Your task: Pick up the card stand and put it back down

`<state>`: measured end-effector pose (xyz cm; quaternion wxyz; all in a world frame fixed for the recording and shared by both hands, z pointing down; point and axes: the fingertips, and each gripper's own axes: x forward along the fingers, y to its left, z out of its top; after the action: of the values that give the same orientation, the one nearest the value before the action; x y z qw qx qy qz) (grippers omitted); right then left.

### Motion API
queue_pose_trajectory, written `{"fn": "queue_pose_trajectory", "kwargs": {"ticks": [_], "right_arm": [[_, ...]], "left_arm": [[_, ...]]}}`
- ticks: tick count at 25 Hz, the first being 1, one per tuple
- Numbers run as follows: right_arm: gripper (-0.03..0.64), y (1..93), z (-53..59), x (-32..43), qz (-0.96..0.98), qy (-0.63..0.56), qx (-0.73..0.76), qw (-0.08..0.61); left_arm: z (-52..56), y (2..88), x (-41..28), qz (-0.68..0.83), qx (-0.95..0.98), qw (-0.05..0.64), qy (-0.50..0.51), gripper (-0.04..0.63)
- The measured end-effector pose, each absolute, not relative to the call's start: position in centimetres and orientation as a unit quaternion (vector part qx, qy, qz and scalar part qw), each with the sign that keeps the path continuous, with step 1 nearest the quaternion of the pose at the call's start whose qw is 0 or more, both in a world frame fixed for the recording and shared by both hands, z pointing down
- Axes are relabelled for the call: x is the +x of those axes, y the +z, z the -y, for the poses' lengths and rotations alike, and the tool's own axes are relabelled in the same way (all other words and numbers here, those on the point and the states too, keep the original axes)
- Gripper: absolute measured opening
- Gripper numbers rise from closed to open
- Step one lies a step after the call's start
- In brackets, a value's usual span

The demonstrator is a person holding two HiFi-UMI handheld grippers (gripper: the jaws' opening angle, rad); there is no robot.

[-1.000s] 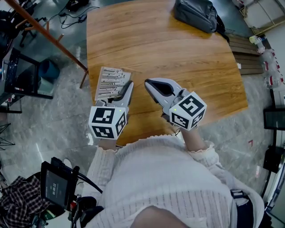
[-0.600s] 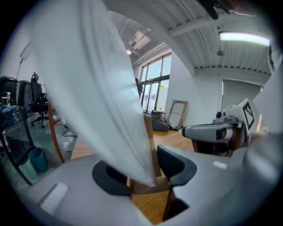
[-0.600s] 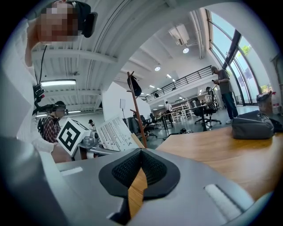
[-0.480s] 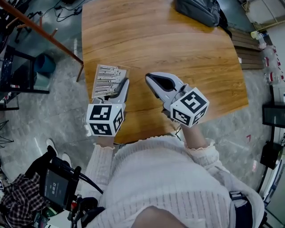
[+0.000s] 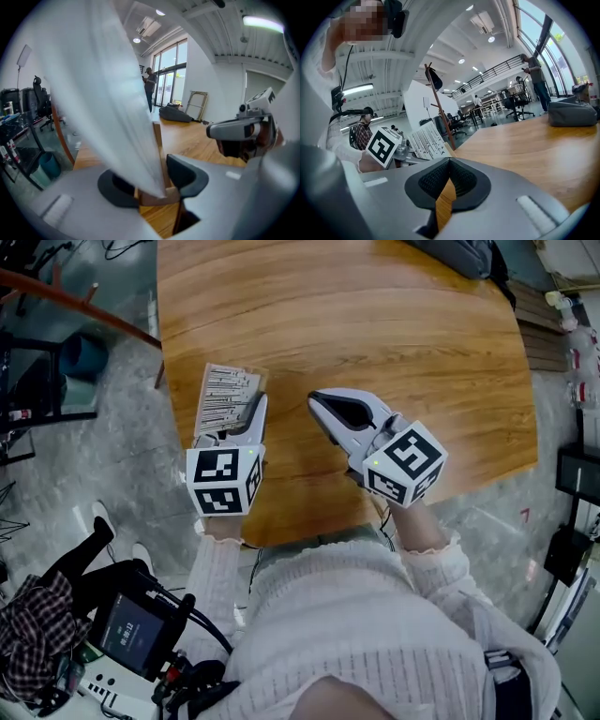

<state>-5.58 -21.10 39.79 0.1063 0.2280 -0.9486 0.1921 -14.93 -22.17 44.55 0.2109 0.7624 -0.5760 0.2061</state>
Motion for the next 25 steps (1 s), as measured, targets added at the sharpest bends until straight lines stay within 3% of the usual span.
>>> {"fn": "queue_pose_trajectory", "kwargs": {"ticks": [6,25], "right_arm": [[0.0,42.4,20.7,-5.7,0.939,0.225,0.233,0.116],[0.0,45.7,19.8,-6.4,0.928,0.258,0.23,0.135]], "left_arm": [[21.9,48.6,-15.7,0.581,0.744,0.243,0.224,0.186],[22.4,53.4,-15.8,0.582,0.727,0.22,0.29,0.189]]}}
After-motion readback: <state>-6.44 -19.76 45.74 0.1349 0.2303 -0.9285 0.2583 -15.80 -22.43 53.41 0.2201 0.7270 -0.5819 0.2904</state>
